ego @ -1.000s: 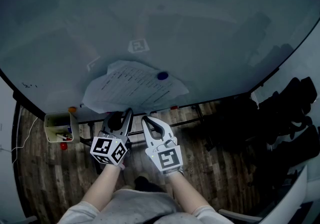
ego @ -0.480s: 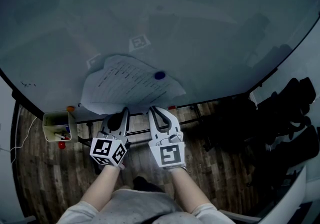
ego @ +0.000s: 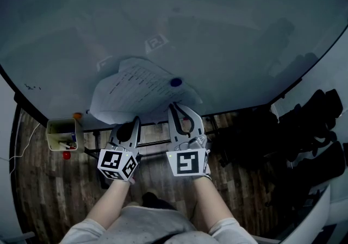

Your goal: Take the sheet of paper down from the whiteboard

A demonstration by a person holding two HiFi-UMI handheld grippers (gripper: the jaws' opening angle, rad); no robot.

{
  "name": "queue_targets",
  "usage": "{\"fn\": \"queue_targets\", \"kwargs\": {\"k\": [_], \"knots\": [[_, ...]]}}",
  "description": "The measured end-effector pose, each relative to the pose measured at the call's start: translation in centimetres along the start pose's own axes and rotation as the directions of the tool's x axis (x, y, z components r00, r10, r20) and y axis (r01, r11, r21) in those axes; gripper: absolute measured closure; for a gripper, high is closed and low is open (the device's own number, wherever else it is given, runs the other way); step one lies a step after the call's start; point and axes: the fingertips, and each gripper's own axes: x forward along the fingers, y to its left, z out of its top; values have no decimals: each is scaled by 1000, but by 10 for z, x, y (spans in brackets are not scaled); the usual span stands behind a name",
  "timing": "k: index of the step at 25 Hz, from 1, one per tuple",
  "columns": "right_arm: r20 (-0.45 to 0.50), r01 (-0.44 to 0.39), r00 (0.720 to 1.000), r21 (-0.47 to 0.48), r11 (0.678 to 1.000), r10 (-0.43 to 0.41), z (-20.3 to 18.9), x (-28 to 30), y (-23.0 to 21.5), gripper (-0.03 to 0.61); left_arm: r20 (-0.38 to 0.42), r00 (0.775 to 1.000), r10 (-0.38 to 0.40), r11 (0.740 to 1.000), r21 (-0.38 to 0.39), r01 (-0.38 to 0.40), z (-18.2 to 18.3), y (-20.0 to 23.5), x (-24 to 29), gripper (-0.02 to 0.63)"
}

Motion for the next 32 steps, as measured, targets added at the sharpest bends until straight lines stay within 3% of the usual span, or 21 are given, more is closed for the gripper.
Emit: {"fn": "queue_targets", "kwargs": {"k": [5, 7, 15, 32], "knots": [[11, 26, 1000, -44, 999, -26, 11, 4, -19, 548, 0, 1000, -1, 1000, -4, 1, 1, -2, 2, 581], [18, 38, 999, -52, 998, -37, 17, 6, -24, 475, 1, 1000, -3, 1000, -5, 3, 2, -2, 2, 581], [24, 74, 997, -191, 979, -71, 33, 15, -35, 463, 7, 1000, 1, 1000, -14, 0, 0, 1, 1, 581], [-7, 70, 997, -199, 977, -72, 38, 25, -37, 446, 18, 1000, 6, 1000, -17, -6, 1, 4, -6, 581]]}}
